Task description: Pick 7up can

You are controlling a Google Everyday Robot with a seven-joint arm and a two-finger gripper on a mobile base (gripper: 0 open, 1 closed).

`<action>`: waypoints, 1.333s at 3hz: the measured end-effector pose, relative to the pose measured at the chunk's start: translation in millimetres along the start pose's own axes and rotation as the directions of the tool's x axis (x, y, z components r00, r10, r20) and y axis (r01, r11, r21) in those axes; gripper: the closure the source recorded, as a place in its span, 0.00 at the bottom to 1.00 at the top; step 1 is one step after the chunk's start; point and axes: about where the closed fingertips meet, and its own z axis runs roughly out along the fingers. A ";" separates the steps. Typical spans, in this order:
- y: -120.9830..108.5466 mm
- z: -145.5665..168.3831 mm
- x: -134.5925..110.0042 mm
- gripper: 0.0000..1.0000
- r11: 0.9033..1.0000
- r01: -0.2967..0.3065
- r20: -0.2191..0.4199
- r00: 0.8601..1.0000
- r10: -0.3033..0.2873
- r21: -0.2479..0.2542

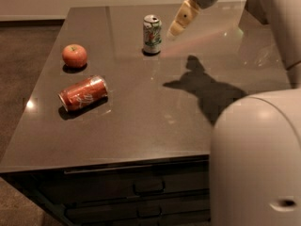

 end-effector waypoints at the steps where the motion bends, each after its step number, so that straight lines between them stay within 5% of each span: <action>1: -13.0 32.9 -31.1 0.00 1.000 -0.019 0.052 0.998 0.019 -0.009; 4: -3.5 103.1 -60.9 0.00 0.995 -0.023 0.070 0.997 0.030 -0.101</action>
Offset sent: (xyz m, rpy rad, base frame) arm 0.1262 0.0573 -0.0146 0.1109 0.0652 0.0473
